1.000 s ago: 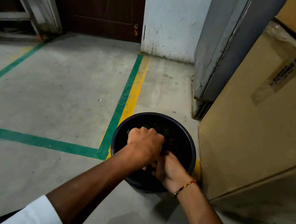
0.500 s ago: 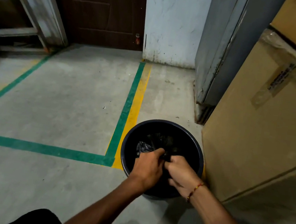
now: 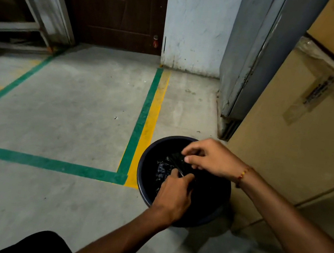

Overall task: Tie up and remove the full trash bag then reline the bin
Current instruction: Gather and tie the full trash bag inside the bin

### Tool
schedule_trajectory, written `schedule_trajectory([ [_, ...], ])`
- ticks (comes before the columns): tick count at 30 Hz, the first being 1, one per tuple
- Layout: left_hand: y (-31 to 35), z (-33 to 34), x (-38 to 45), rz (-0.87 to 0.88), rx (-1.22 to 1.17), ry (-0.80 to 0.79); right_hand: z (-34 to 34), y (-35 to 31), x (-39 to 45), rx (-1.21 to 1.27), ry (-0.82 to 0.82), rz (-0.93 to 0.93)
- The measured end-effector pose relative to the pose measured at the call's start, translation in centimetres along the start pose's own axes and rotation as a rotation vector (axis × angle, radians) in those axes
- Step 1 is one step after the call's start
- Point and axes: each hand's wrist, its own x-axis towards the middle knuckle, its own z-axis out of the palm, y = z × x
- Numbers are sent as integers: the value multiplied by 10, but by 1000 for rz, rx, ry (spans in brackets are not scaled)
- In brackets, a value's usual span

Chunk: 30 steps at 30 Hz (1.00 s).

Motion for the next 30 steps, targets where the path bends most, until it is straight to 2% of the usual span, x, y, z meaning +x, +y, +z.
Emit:
schedule_trajectory([
  [5, -7, 7, -1, 67, 145, -8, 30, -31, 42, -344, -80, -174],
  [10, 1, 3, -6, 80, 217, -80, 57, -45, 59, -837, -305, -131],
  [14, 0, 9, -7, 123, 235, -38, 64, -47, 54, -1021, -391, -141],
  [18, 0, 15, -7, 170, 274, -24, 65, -42, 51, -1078, -397, -109],
  [23, -2, 12, -7, 237, 344, -21, 59, -35, 53, -1047, -349, -158],
  [30, -4, 5, -6, 201, 332, -7, 12, -8, 58, -513, -248, -68],
])
